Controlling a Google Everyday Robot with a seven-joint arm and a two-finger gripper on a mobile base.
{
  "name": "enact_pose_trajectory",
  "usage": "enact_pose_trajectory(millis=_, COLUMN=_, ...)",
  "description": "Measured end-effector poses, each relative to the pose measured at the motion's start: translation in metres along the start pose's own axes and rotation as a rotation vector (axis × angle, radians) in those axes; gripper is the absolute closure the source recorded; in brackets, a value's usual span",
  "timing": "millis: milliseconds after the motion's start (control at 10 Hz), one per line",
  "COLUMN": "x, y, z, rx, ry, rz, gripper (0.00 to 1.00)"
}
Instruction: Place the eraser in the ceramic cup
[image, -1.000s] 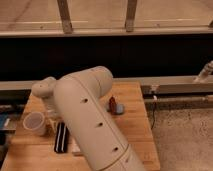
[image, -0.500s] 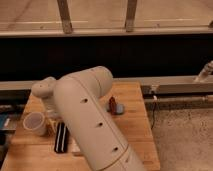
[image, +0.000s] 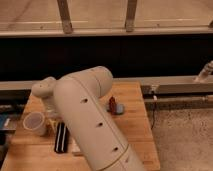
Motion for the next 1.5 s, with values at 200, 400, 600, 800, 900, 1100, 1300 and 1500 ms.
enact_pose_trajectory(millis=200, x=0.0, y=0.0, z=0.0, rx=0.0, ry=0.0, rz=0.0, gripper=1.0)
enact_pose_trajectory(millis=400, x=0.0, y=0.0, z=0.001, rx=0.0, ry=0.001, rz=0.0, gripper=1.0)
enact_pose_trajectory(millis=600, x=0.001, y=0.0, z=-0.001, rx=0.0, ry=0.001, rz=0.0, gripper=1.0)
enact_pose_trajectory(millis=800, x=0.003, y=0.006, z=-0.009, rx=-0.002, ry=-0.001, rz=-0.008, gripper=1.0)
enact_pose_trajectory(millis=900, x=0.004, y=0.005, z=-0.009, rx=-0.002, ry=0.001, rz=-0.007, gripper=1.0)
enact_pose_trajectory(millis=1100, x=0.005, y=0.003, z=-0.009, rx=-0.002, ry=0.002, rz=-0.004, gripper=1.0)
enact_pose_trajectory(millis=1300, x=0.005, y=0.004, z=-0.01, rx=0.002, ry=0.001, rz=-0.002, gripper=1.0)
enact_pose_trajectory(millis=1500, x=0.007, y=0.002, z=-0.018, rx=0.025, ry=-0.026, rz=0.015, gripper=1.0)
